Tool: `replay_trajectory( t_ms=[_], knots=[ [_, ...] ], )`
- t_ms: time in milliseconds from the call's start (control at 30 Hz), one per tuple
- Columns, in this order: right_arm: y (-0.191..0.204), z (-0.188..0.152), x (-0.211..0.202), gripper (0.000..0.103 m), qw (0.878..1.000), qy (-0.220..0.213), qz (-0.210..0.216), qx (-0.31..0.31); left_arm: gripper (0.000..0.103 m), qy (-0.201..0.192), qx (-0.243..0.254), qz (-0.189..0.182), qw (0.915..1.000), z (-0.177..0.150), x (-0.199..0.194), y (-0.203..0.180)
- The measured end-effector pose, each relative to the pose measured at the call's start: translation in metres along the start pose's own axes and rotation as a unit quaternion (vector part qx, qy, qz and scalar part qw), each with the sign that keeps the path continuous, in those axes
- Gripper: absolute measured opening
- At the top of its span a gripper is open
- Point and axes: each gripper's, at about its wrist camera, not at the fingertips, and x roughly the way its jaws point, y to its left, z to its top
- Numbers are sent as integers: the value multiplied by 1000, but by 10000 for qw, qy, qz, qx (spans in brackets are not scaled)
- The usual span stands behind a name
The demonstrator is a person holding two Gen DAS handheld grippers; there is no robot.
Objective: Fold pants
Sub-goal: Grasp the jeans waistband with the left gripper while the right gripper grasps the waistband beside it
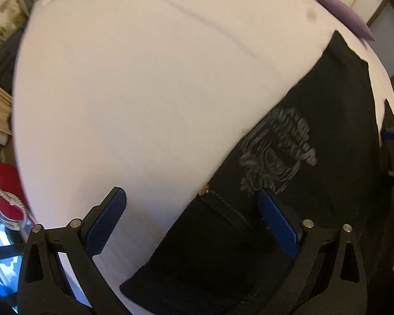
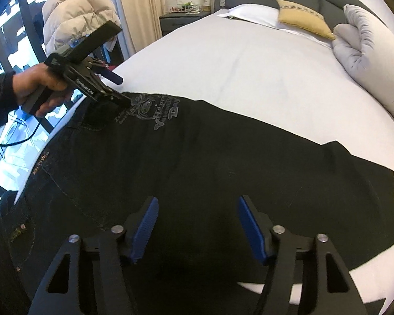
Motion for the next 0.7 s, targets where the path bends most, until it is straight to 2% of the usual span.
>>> replay_trajectory(
  t_ms=[100,133,167,233,267,333,433,600,700],
  knots=[
    [0,6,9,57,9999,57,36,-91,94,90,37,-134,9999,2,7,3],
    [0,9,11,55,9999,47,80,-132,86,100,14,-175,9998,3,6,5],
    [0,11,11,54,9998,41,98,-162,77,102,-18,-201,9997,5,6,7],
    [1,17,14,52,9996,19,131,-242,32,69,-140,-372,9992,7,3,8],
    [2,20,16,51,9995,16,156,-269,25,50,-175,-462,9988,8,1,7],
    [4,28,16,51,9992,-21,193,-336,13,-42,-45,-273,9996,9,-4,-1],
    [7,42,15,51,9977,-112,295,-601,7,-313,146,30,9994,2,-18,-18],
    [14,70,18,51,9917,-181,503,-1174,6,-933,296,233,9949,-29,-54,-47],
    [17,90,25,51,9862,-170,560,-1551,5,-1150,431,349,9918,-32,-65,-55]
  ],
)
